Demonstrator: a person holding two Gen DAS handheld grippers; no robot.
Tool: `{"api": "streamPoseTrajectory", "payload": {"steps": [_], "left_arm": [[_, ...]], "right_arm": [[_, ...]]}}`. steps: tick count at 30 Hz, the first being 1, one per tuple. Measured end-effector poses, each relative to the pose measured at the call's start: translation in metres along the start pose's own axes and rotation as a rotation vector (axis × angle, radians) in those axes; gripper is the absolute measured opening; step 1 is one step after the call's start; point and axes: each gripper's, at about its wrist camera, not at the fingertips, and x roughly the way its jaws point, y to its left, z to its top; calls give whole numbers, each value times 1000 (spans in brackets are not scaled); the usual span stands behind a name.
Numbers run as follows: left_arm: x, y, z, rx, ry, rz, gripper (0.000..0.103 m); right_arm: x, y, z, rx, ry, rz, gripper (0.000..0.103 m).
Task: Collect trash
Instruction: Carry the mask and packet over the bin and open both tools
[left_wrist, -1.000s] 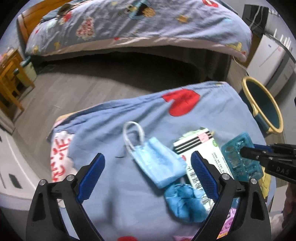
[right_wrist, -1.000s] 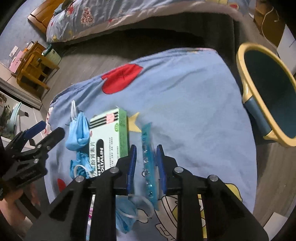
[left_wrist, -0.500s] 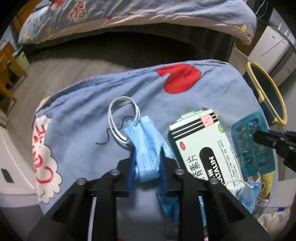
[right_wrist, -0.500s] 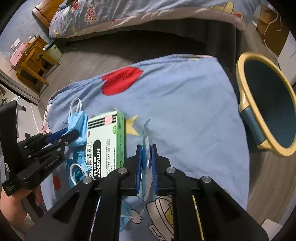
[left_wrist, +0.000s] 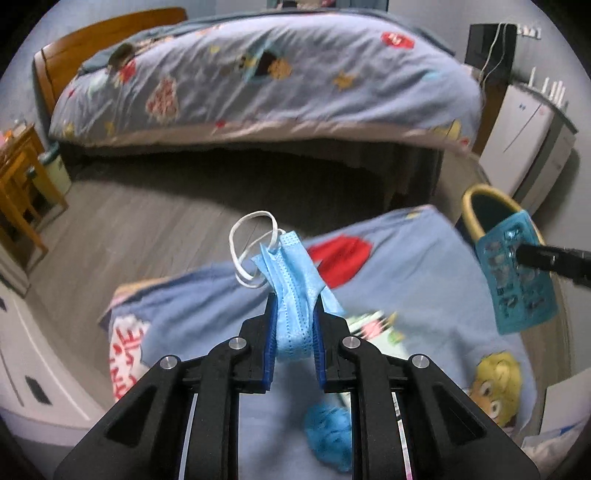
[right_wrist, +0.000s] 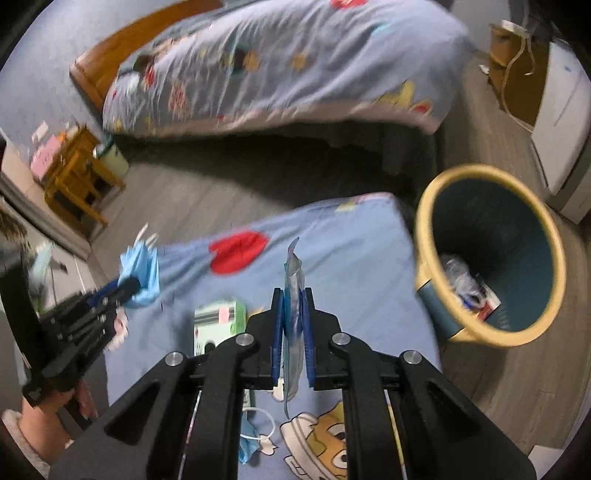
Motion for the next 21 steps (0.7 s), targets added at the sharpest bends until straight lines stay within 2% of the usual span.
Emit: {"api": "streamPoseTrajectory", "payload": {"steps": [5, 10, 21], "left_arm": [[-11, -33, 19, 76, -48, -7, 18], [-16, -77, 36, 139, -76, -83, 18], [22, -213, 66, 319, -57, -290, 18]], "right_arm": [[-41, -35, 25, 18, -87, -25, 9], [-81, -95, 45, 92, -191, -73, 9], [-65, -208, 37, 272, -149, -139, 9]]}}
